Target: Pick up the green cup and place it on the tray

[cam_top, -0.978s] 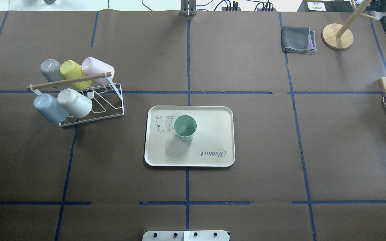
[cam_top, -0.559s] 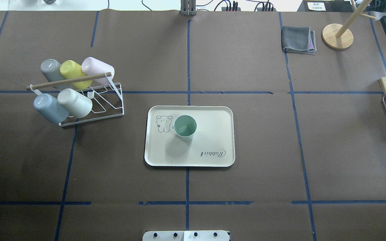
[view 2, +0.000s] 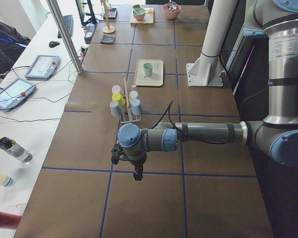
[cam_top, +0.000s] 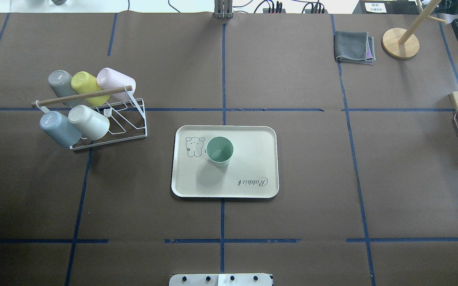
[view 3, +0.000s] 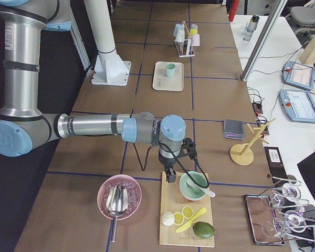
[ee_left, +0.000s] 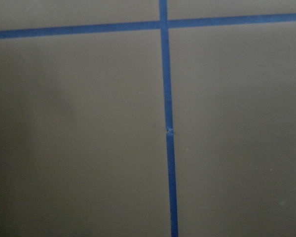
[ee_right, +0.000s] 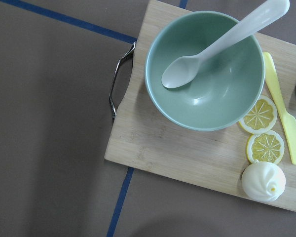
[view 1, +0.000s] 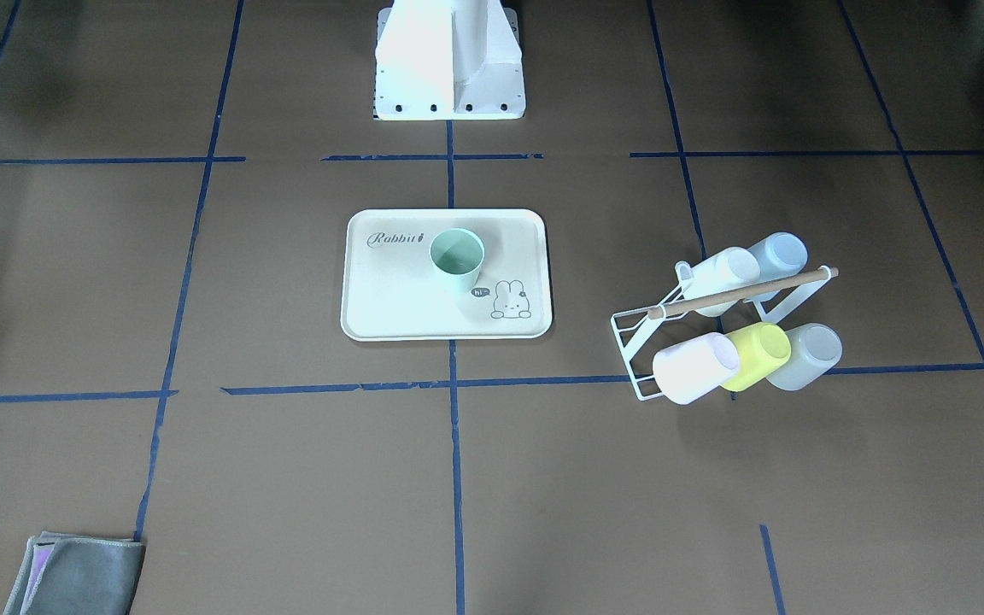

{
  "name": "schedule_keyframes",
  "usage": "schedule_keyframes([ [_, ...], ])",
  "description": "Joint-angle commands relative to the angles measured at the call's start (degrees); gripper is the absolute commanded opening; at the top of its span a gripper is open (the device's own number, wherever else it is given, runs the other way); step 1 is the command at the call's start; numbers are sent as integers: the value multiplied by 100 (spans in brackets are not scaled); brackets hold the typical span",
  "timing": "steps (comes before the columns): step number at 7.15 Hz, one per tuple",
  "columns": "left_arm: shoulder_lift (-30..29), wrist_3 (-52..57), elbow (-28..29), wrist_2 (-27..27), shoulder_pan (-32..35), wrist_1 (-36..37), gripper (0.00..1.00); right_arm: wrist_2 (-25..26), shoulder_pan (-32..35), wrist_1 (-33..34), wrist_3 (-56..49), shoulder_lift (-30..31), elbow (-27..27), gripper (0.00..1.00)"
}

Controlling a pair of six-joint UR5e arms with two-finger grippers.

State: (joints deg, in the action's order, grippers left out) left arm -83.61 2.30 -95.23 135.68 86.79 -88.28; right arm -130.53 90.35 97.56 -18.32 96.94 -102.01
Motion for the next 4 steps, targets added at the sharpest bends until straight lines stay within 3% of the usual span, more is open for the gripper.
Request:
schedule_keyframes([
  [1, 3, 7, -40, -32, 22, -5, 100, -8, 0, 0, 275, 9, -38, 100],
  [4, -6, 16, -49, -24, 14, 4, 100, 1, 0, -9, 346, 18, -47, 100],
])
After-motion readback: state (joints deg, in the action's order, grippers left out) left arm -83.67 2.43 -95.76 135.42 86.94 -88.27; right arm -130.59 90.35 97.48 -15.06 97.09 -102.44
